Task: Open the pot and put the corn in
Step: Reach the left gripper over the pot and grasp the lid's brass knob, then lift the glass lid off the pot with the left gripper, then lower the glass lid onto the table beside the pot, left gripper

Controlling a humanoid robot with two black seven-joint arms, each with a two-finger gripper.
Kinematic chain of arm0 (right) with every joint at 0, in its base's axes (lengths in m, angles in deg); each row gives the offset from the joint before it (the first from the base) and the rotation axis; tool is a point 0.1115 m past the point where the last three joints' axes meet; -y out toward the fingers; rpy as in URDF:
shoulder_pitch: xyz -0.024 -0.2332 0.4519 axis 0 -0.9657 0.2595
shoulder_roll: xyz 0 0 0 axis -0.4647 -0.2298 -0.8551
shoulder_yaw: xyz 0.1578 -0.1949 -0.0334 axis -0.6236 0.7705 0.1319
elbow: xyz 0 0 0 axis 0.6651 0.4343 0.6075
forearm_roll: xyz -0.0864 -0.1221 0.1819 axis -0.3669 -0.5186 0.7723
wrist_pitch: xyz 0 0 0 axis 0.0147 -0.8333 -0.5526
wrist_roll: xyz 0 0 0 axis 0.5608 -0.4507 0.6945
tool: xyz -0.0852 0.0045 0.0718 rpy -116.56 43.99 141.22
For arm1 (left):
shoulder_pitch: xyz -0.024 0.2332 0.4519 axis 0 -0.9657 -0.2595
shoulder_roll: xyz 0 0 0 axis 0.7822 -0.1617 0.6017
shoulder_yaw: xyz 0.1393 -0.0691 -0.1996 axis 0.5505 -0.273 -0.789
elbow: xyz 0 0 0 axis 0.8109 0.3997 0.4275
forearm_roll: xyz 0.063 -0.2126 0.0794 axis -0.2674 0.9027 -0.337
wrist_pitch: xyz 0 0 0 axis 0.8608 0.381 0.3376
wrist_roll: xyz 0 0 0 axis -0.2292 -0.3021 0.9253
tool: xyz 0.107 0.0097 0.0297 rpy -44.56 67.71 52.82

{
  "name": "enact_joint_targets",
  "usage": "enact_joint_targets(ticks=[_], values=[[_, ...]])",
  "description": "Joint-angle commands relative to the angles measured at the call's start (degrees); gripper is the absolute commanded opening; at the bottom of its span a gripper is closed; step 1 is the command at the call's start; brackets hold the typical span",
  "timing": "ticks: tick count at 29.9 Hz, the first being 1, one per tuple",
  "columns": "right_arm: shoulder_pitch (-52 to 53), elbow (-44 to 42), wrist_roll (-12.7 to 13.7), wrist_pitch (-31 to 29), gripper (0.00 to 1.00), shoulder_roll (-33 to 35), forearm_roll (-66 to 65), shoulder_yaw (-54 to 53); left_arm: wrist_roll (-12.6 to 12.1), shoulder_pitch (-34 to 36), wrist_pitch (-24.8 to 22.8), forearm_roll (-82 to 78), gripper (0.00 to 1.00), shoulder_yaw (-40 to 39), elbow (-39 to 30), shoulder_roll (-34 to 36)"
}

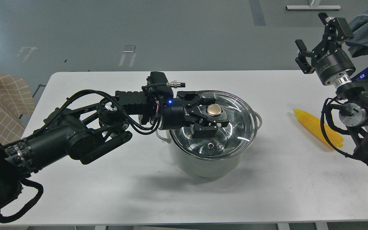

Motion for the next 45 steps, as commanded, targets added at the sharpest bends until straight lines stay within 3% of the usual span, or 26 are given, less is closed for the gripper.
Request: enact_joint_targets(ticks=[1, 2, 4, 5, 6, 12, 18, 23, 25, 29, 33, 35, 37, 41, 45], values=[[-0.08, 0.04, 0.0, 0.0, 0.99, -0.01, 0.0, 0.03, -0.05, -0.29, 0.08, 0.01, 0.44, 0.02, 0.45, 0.0], [-0.08, 0.12, 0.0, 0.0, 0.99, -0.01, 0.0, 0.03, -0.13, -0.38, 0.25, -0.08, 0.42, 0.02, 0.45, 0.0], [-0.08, 0.39, 0.0, 0.0, 0.99, -0.01, 0.0, 0.03, -0.13, -0.47, 0.52, -0.52, 0.28, 0.11, 0.45, 0.0], [-0.08, 0.56, 0.0, 0.0, 0.99, 0.08, 0.0, 0.03, -0.22, -0.47, 0.61, -0.52, 0.09, 0.02, 0.45, 0.0], [-0.16, 0.74, 0.0, 0.09, 0.99, 0.08, -0.09, 0.03, -0.4, -0.47, 0.61, -0.61, 0.0, -0.15, 0.45, 0.0], [-0.52, 0.83, 0.0, 0.09, 0.99, -0.01, -0.18, 0.03, -0.22, 1.37, 0.61, -0.17, 0.0, -0.94, -0.07, 0.18], [-0.52, 1.27, 0.0, 0.09, 0.99, 0.43, -0.18, 0.03, 0.0, 9.1, 0.35, 3.43, 0.0, -3.67, -1.04, 3.77], [-0.52, 1.71, 0.0, 0.09, 0.99, 0.96, -0.09, 0.03, 0.0, 13.07, 0.26, 6.51, 0.0, -3.67, -4.2, 13.34], [-0.78, 1.97, 0.0, 0.09, 0.99, 1.14, -0.18, -0.06, 0.0, 12.28, 0.43, 6.78, 0.0, -3.23, -7.35, 21.49], [-0.87, 2.15, 0.0, 0.09, 0.99, 1.14, -0.18, 0.03, 0.0, 7.19, 2.01, 7.65, 0.0, -3.23, -10.0, 30.4], [-1.22, 2.15, 0.0, 0.0, 0.99, 1.57, -0.18, 0.03, 0.0, -3.43, 12.53, 10.03, 0.0, -3.23, -11.24, 39.18], [-1.22, 2.23, 0.0, -0.09, 0.99, 1.84, -0.18, 0.03, 0.0, -6.26, 15.88, 10.29, 0.0, -3.05, -10.97, 40.16], [-1.39, 2.32, 0.0, -0.09, 0.99, 1.84, -0.18, 0.03, 0.0, -11.87, 21.41, 11.95, 0.0, -3.05, -10.36, 40.34], [-1.66, 2.32, 0.0, -0.09, 0.99, 1.75, -0.18, 0.46, 0.0, -17.77, 25.56, 12.58, 0.0, -3.58, -7.9, 39.56], [-1.83, 2.41, 0.0, -0.09, 0.99, 1.75, -0.44, 1.43, 0.0, -22.7, 32.14, 12.66, 0.0, -3.14, -0.28, 35.26]])
